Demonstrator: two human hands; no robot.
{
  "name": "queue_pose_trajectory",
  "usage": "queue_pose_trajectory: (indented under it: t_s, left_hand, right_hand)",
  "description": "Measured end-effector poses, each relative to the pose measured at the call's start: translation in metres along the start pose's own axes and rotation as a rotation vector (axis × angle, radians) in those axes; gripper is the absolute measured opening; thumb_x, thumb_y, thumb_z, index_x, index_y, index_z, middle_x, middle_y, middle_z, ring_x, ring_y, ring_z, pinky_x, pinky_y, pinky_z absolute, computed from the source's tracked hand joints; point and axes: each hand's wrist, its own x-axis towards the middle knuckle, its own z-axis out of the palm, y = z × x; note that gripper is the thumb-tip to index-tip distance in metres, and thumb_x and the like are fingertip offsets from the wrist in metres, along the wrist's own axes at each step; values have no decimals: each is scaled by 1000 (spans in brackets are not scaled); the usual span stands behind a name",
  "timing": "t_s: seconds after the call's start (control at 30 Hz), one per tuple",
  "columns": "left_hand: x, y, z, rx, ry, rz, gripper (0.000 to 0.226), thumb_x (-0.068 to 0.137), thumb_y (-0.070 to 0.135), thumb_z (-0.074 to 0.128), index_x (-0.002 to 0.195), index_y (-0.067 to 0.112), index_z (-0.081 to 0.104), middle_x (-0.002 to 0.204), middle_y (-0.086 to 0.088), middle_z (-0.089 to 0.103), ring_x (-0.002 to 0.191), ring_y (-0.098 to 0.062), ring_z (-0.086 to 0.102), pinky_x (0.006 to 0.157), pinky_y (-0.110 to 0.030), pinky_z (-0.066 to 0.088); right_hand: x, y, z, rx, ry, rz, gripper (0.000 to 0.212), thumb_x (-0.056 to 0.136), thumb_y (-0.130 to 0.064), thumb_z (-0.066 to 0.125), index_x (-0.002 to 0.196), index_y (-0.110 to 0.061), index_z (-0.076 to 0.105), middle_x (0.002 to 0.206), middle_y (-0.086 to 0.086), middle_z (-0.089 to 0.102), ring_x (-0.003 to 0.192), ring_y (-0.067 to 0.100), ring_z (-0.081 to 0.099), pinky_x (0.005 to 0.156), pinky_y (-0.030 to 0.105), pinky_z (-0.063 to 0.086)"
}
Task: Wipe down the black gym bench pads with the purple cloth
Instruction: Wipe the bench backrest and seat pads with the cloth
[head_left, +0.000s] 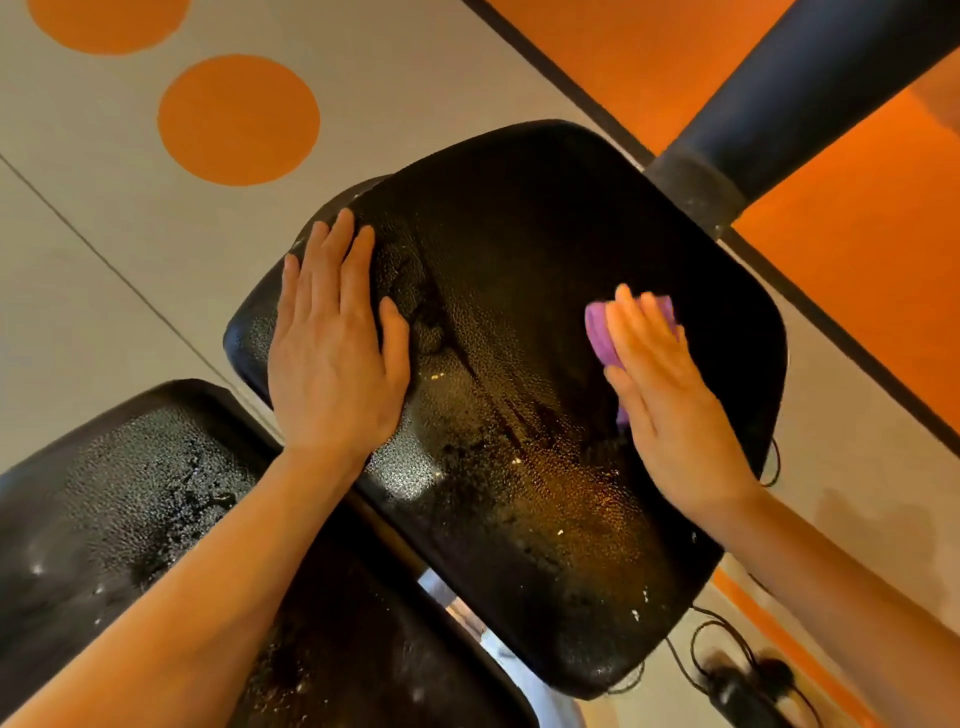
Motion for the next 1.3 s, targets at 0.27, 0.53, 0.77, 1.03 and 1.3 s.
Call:
queue_pose_trajectory:
  t_s: [0.27, 0.53, 0.77, 1.03, 1.3]
  left_hand:
    - [0, -1, 3, -4, 23, -4, 51, 100, 27, 36, 149, 11, 32, 158, -5, 28, 149, -21, 20, 123, -39, 12]
    - [1, 0, -2, -5, -32, -16, 53, 101, 28, 36, 151, 12, 28, 160, -4, 22, 151, -19, 13, 124, -34, 4]
    - [-40, -27, -36, 67, -88, -90, 57, 103, 29, 32, 153, 7, 16, 162, -10, 13, 151, -23, 7, 124, -40, 2]
    - [-57, -40, -30, 91, -102, -108, 59, 104, 33, 28, 154, 7, 12, 163, -10, 9, 151, -20, 10, 123, -37, 7]
    - [-58, -41, -26, 100, -81, -100, 60, 104, 32, 28, 154, 6, 10, 163, -10, 8, 151, -18, 7, 124, -37, 10]
  right_hand:
    - [141, 23, -15, 78, 90, 100, 49, 105, -21, 28, 152, -13, 18, 160, 6, 14, 149, 22, 7, 122, 41, 4]
    - [-6, 23, -2, 82, 6, -120, 48, 105, -26, 25, 151, -14, 15, 159, 0, 12, 148, 12, 5, 122, 28, 4]
    - [128, -82, 21, 132, 225, 152, 49, 103, -17, 31, 150, -10, 20, 159, 11, 15, 148, 27, 8, 121, 46, 8]
    - [140, -76, 11, 27, -6, -338, 50, 104, -18, 30, 151, -15, 15, 161, 3, 9, 148, 17, 2, 122, 41, 4]
    - [102, -166, 49, 53, 56, -601, 52, 99, -10, 44, 148, -11, 29, 157, 9, 25, 147, 26, 16, 120, 41, 11]
